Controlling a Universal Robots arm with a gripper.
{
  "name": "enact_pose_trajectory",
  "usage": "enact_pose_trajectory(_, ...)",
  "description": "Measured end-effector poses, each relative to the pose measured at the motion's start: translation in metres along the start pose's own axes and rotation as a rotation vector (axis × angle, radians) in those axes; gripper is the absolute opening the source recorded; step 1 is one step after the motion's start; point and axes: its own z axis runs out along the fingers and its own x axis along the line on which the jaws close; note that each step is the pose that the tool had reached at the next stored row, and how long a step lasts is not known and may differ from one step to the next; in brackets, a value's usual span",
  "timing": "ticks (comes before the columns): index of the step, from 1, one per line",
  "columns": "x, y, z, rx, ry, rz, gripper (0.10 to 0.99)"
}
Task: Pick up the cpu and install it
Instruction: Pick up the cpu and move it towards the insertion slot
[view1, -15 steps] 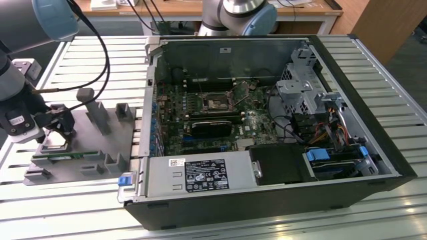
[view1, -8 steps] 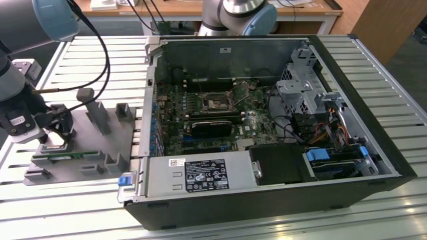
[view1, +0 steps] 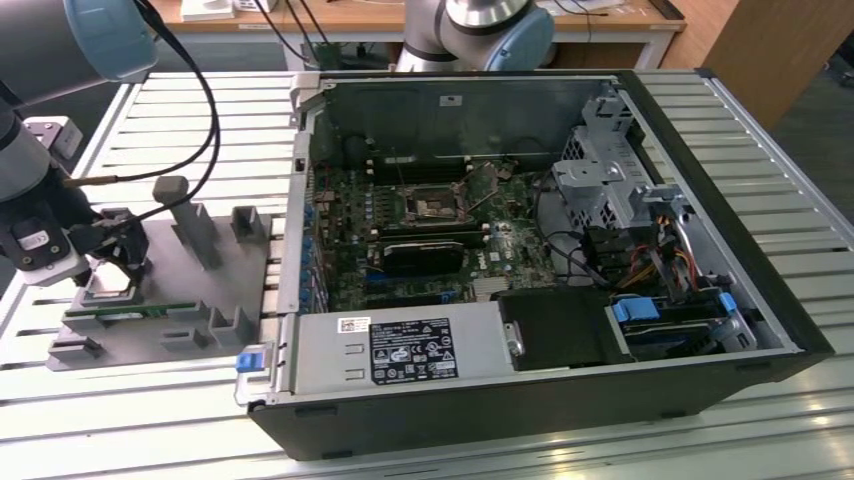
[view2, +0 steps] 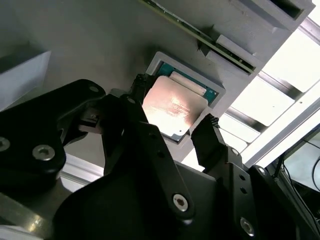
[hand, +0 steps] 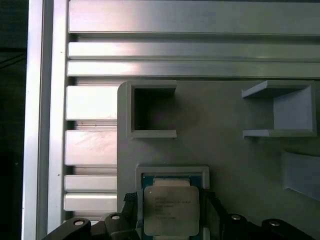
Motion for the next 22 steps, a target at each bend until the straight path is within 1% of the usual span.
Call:
enact_pose_trajectory(5,0.0001,0.0,-0.0002,0.0,0.0003,0.0,0.647)
enact_pose_trajectory(7,0.0,0.0,-0.0002,0.0,0.0003,0.0,0.631)
enact_pose_trajectory(8,0.0001,0.0,-0.0002,0.0,0.0003,0.0,0.565)
enact_pose_trajectory(14,0.0,0.0001,-0.0007,0.0,0.0001,0.0,0.529)
enact_pose_trajectory(17,0.0,0.0002,-0.0039,0.0,0.0002,0.0,0.529)
enact_pose_trajectory(22,0.0,0.0007,-0.0134,0.0,0.0003,0.0,0.529)
